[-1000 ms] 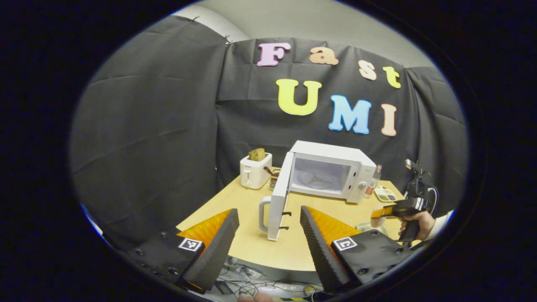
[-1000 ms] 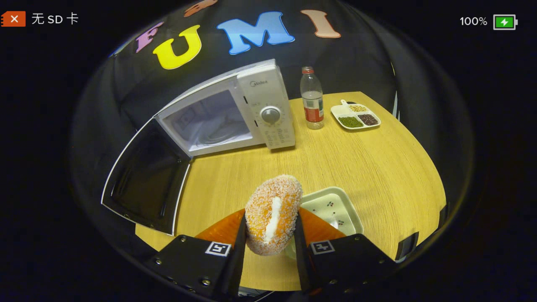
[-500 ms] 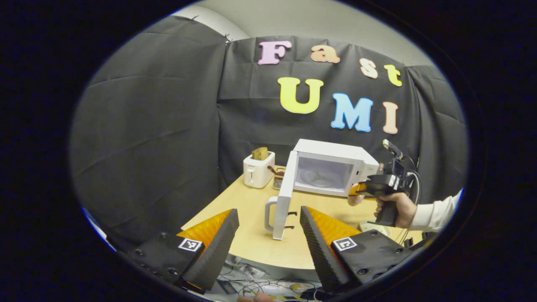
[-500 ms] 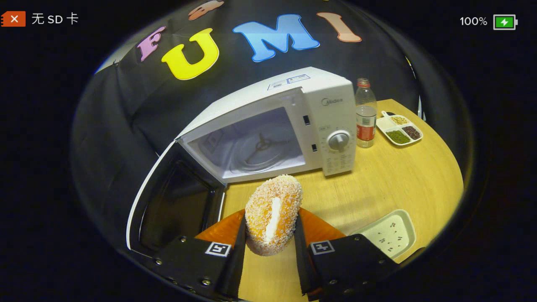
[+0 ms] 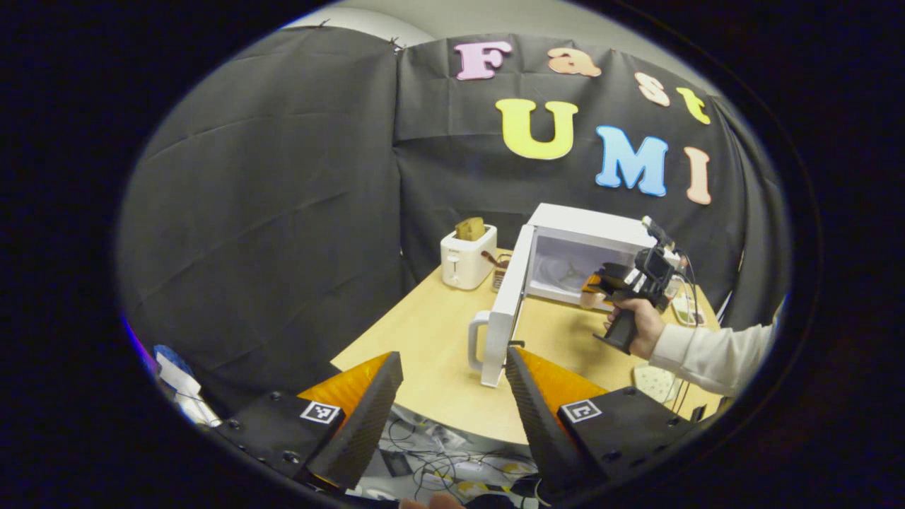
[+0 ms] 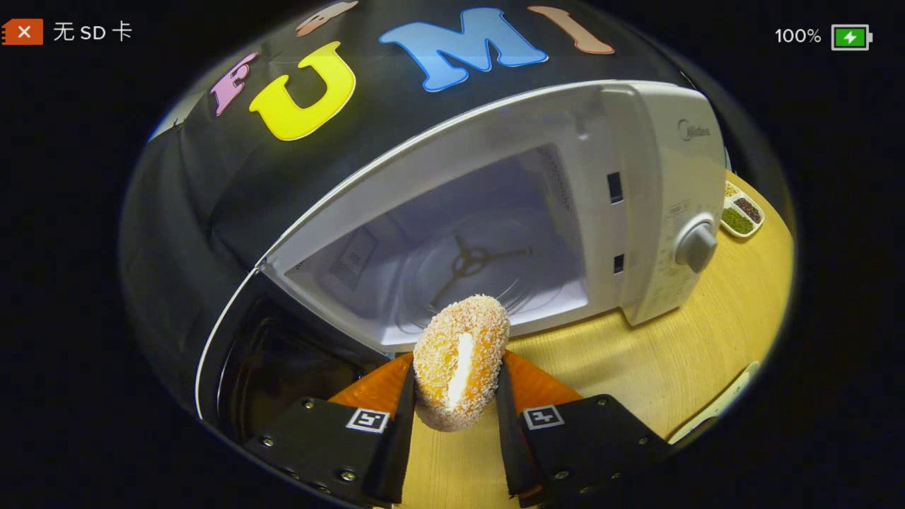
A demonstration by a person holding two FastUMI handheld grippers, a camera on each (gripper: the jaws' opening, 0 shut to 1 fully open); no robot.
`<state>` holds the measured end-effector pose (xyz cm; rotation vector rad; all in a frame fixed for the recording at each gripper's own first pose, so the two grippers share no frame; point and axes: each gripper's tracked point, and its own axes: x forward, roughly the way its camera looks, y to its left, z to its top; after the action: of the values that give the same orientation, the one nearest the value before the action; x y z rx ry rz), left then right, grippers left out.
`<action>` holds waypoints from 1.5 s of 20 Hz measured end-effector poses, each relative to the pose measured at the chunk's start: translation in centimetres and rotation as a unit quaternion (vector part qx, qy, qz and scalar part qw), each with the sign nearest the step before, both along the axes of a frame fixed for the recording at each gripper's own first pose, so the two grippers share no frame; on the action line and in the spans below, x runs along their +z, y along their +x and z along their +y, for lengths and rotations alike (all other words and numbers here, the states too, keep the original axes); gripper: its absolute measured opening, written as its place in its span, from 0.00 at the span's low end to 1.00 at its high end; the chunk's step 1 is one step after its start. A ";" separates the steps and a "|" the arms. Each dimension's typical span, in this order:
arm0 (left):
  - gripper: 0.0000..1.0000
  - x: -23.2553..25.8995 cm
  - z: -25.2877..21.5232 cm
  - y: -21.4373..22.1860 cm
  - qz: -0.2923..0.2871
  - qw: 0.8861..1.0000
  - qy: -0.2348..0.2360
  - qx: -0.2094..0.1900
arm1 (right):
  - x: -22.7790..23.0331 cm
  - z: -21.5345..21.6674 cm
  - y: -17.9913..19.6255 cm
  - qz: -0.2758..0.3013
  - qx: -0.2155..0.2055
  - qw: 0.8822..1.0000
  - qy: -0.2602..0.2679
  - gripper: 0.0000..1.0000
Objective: Open the microwave oven with the left hand, put the food in, and close the microwave oven.
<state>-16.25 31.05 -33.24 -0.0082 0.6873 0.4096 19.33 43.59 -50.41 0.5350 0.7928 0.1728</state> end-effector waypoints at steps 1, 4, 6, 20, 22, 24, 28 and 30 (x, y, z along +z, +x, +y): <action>0.98 -0.1 0.1 0.0 0.008 1.000 0.002 0.005 | -0.5 0.4 0.6 -0.007 -0.002 1.000 0.001 0.54; 0.96 0.0 0.3 0.1 0.024 1.000 0.005 0.018 | -2.1 1.3 2.7 -0.015 -0.015 1.000 0.002 0.54; 0.96 0.2 0.2 0.2 0.030 0.999 0.010 0.021 | -2.7 1.4 4.1 -0.024 -0.032 0.999 -0.002 0.54; 0.98 -1.1 -0.4 -0.8 0.081 0.996 0.005 0.037 | -4.6 2.5 10.3 -0.092 -0.091 0.991 0.023 0.66; 1.00 -1.2 -0.4 -0.8 0.088 0.995 0.006 0.037 | -4.7 2.6 10.9 -0.099 -0.098 0.990 0.025 0.65; 0.98 -1.3 -0.3 -1.0 0.092 0.995 0.007 0.037 | -4.6 2.6 10.7 -0.104 -0.098 0.989 0.026 0.66; 0.98 -1.7 -0.6 -1.1 0.095 0.995 0.000 0.042 | -4.5 2.5 10.9 -0.106 -0.091 0.990 0.022 0.76; 0.98 -1.6 -0.6 -1.0 0.094 0.995 0.001 0.040 | -4.5 2.4 10.5 -0.099 -0.088 0.991 0.018 0.79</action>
<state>-17.21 30.50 -34.85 0.0046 0.8744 0.4914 29.85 45.95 -54.91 0.6089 0.5469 0.0753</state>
